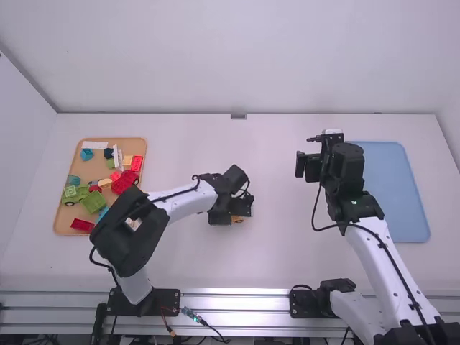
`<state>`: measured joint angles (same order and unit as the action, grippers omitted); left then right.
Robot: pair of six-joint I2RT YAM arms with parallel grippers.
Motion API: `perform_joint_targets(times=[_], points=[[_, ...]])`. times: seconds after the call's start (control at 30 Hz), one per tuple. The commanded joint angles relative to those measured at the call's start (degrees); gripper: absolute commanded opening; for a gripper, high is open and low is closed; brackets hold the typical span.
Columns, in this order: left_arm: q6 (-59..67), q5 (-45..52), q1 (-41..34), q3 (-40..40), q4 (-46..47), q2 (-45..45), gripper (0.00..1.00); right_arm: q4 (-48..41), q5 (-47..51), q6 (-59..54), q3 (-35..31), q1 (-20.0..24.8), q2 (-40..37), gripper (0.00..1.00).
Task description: Assemble lego blocks to make yellow taxi
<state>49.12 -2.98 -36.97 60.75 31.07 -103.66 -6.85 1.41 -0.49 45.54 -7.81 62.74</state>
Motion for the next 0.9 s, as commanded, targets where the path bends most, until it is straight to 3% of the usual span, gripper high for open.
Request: perform_joint_targets(times=[0.0,0.17,0.37,0.43,0.47,0.67,0.87], points=[[-0.7,1.0,0.0,-0.6,-0.1,-0.2,0.52,0.0,0.2,0.0,1.0,-0.1,-0.3,0.99],[-0.9,1.0,0.0,-1.8,-1.3,-0.2,0.59,0.0,0.1,0.0,1.0,-0.1,-0.3,0.99],[-0.9,1.0,0.0,-2.7,-1.1,-0.2,0.74,0.0,0.1,0.0,1.0,-0.1,-0.3,0.99],[-0.9,1.0,0.0,-2.7,-1.2,-0.2,0.84,0.0,0.2,0.0,1.0,-0.1,-0.3,0.99],[-0.9,1.0,0.0,-2.7,-1.4,-0.2,0.99,0.0,0.1,0.0,1.0,-0.1,-0.3,0.99],[-1.8,-1.1,0.0,-1.4,-1.1,-0.1,0.99,0.0,0.2,0.0,1.0,-0.1,-0.3,0.99],[0.2,-1.0,0.5,8.2,14.4,2.5,0.99,0.3,-0.1,0.0,1.0,-0.1,-0.3,0.99]])
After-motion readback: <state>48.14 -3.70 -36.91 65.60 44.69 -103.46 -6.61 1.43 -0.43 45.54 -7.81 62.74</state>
